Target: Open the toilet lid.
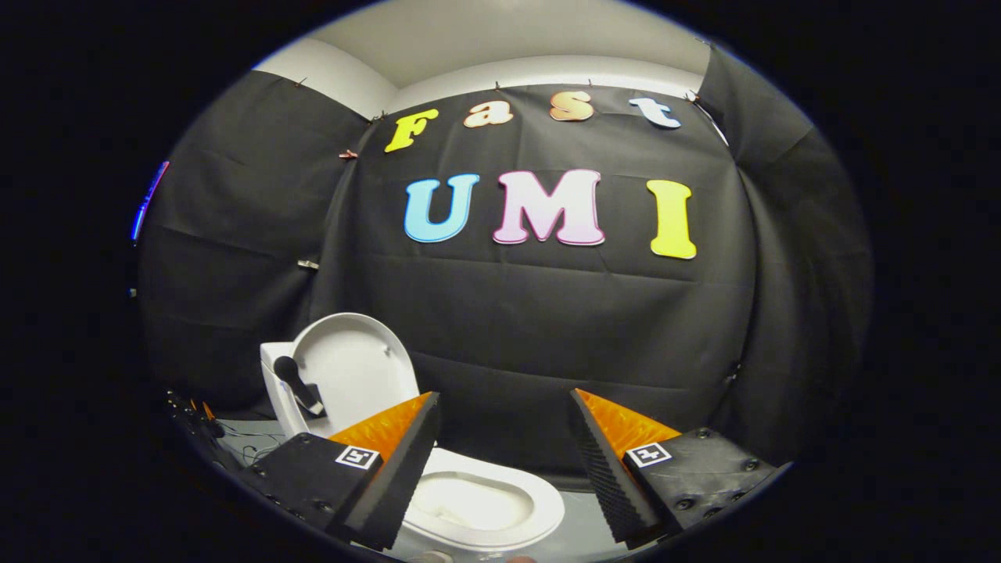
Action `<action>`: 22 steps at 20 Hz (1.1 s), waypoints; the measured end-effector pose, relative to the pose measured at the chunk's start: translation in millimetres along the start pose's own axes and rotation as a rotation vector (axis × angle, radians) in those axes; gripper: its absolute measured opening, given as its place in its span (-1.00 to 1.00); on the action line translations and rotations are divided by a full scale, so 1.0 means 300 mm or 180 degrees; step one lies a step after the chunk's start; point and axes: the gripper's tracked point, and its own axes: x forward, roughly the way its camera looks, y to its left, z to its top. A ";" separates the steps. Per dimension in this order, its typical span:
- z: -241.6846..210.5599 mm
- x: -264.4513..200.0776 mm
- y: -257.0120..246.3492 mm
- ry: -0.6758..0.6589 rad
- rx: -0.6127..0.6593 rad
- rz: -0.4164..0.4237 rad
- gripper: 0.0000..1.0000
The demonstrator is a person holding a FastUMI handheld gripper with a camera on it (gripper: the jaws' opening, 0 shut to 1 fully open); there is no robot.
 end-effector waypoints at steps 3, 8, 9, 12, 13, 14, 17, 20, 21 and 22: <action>-0.062 -0.065 -0.060 0.0066 0.0108 -0.0168 0.97; -0.090 -0.101 -0.131 0.0014 0.0223 -0.0352 0.98; -0.092 -0.104 -0.149 -0.0009 0.0177 -0.0401 0.98; -0.094 -0.109 -0.157 -0.0015 0.0193 -0.0434 0.98; -0.099 -0.107 -0.156 -0.0001 0.0215 -0.0439 0.98; -0.104 -0.107 -0.154 0.0016 0.0230 -0.0438 0.98; -0.112 -0.106 -0.149 0.0033 0.0252 -0.0438 0.98; -0.116 -0.107 -0.136 0.0034 0.0239 -0.0417 0.98; -0.120 -0.106 -0.130 0.0045 0.0234 -0.0405 0.98; -0.125 -0.106 -0.126 0.0058 0.0225 -0.0397 0.98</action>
